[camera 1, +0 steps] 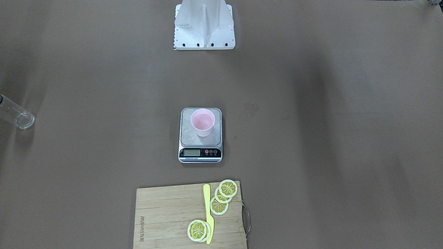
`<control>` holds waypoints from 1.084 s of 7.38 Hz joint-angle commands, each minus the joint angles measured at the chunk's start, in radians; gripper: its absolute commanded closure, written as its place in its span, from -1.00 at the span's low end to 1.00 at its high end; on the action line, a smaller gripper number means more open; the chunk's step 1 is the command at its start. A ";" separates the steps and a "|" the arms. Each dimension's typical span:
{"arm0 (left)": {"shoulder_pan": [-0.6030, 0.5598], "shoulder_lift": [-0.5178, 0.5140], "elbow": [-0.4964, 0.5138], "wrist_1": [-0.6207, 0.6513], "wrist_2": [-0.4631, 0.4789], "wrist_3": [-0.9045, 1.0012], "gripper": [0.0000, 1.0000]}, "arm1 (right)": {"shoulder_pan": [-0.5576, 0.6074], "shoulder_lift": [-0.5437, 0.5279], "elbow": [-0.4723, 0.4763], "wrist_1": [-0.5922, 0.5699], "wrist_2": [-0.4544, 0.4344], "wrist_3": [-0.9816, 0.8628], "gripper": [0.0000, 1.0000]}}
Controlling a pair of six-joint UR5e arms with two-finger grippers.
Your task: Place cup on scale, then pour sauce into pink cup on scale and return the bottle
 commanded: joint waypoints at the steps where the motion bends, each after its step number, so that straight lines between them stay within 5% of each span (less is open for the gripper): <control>1: 0.000 0.007 0.015 -0.003 -0.012 0.001 -0.96 | -0.017 -0.001 0.013 0.001 -0.002 -0.001 -1.00; 8: 0.000 -0.012 0.003 0.000 -0.013 0.001 -0.96 | -0.037 -0.027 0.063 -0.003 -0.002 0.007 -1.00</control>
